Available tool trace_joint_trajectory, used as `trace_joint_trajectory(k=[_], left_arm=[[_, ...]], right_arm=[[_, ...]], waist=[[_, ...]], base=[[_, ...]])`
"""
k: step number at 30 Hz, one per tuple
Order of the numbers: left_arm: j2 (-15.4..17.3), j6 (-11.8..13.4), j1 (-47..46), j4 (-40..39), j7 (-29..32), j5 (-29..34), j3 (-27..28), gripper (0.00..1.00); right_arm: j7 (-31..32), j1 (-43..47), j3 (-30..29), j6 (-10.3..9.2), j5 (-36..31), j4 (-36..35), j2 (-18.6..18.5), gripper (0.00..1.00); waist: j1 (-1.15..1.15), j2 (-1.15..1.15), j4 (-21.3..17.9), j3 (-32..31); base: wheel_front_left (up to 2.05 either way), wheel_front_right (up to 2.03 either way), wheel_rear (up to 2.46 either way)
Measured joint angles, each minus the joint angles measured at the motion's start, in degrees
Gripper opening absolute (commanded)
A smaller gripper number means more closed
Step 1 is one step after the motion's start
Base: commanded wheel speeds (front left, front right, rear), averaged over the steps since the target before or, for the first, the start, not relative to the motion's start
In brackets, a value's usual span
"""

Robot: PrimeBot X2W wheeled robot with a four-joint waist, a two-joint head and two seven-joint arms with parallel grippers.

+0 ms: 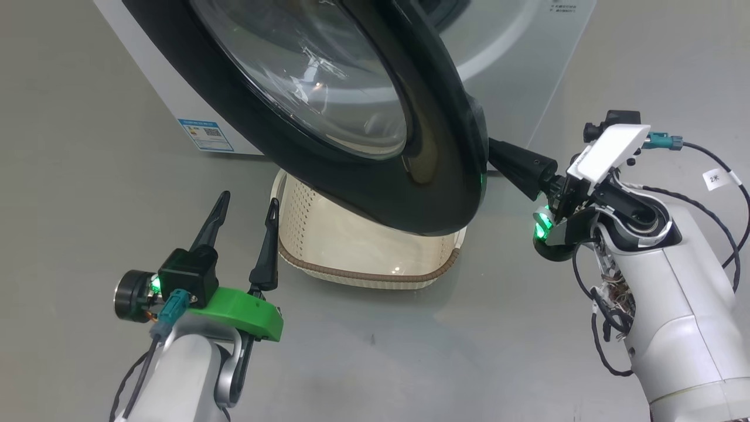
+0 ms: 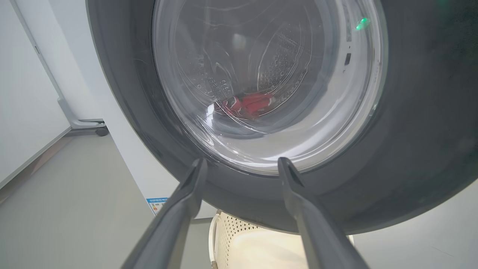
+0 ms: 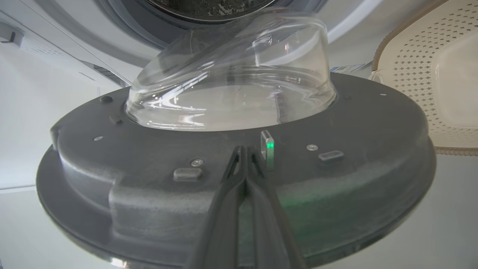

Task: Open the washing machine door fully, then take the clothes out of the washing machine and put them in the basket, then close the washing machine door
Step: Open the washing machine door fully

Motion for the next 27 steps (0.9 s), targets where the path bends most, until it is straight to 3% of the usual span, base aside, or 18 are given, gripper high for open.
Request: trace_joint_trajectory(k=[27], left_arm=[[0.1,-0.4,4.0,1.5,0.0,-0.8,-1.4,1.0]], right_arm=[[-0.3,9.1,11.1,0.0,8.4,-4.4,0.3,0.0]], waist=[[0.0,0.0,2.2,-7.7]], base=[[0.0,0.0,0.0]])
